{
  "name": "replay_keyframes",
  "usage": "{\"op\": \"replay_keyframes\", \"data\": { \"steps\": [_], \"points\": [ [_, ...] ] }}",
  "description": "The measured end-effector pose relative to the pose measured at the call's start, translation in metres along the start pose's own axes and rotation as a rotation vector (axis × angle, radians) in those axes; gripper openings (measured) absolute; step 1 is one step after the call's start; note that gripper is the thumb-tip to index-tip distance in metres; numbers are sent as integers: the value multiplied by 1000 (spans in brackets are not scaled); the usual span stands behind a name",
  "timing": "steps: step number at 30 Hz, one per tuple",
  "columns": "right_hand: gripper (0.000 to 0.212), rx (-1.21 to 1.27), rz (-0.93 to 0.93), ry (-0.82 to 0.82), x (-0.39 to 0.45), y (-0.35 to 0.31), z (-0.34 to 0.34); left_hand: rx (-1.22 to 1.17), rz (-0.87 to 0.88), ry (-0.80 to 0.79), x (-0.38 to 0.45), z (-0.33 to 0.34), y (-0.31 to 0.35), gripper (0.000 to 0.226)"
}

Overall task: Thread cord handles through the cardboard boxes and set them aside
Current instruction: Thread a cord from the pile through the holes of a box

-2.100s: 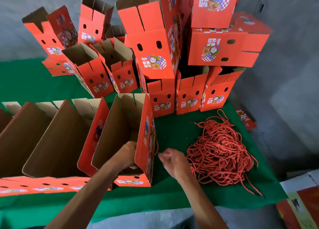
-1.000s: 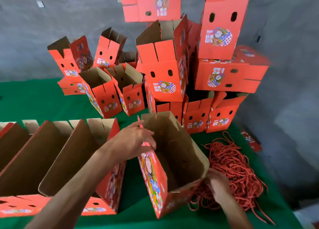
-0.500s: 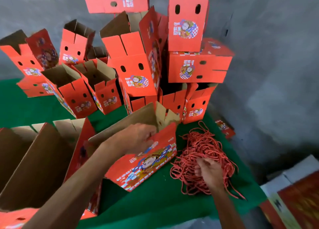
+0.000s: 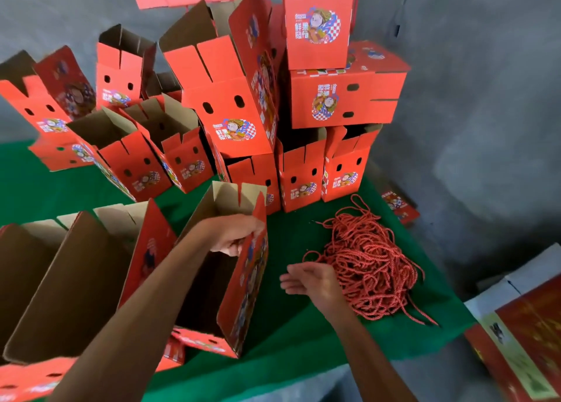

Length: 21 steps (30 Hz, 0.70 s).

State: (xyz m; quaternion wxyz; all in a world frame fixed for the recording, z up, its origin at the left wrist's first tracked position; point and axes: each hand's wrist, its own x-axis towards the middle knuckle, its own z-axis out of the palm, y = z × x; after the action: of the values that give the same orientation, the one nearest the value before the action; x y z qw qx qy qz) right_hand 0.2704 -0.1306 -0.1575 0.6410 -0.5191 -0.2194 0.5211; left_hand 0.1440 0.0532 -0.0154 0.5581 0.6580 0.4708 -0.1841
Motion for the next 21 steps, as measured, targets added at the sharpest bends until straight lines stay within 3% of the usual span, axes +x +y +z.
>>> {"op": "replay_keyframes", "data": {
  "steps": [2,3,6,9,11,14,18,21],
  "points": [
    [16,2,4,-29,5,2,9,-88,-34,10,1,-2,-5,10],
    [17,13,6,-33,7,2,13,-121,-47,20,0,-3,-8,10],
    [22,37,8,-3,16,3,20,-199,-52,58,-1,-2,-18,29],
    [9,-3,50,65,23,5,24,-318,1,102,4,4,-32,56],
    [1,-39,56,85,27,6,27,-404,31,121,6,5,-39,55],
    [19,-57,58,80,32,5,35,-509,77,132,6,0,-52,48],
    [22,-11,89,40,37,2,42,-630,79,121,9,-6,-69,61],
    [28,5,9,1,40,1,44,-714,67,132,13,-8,-76,64]
  ]
}}
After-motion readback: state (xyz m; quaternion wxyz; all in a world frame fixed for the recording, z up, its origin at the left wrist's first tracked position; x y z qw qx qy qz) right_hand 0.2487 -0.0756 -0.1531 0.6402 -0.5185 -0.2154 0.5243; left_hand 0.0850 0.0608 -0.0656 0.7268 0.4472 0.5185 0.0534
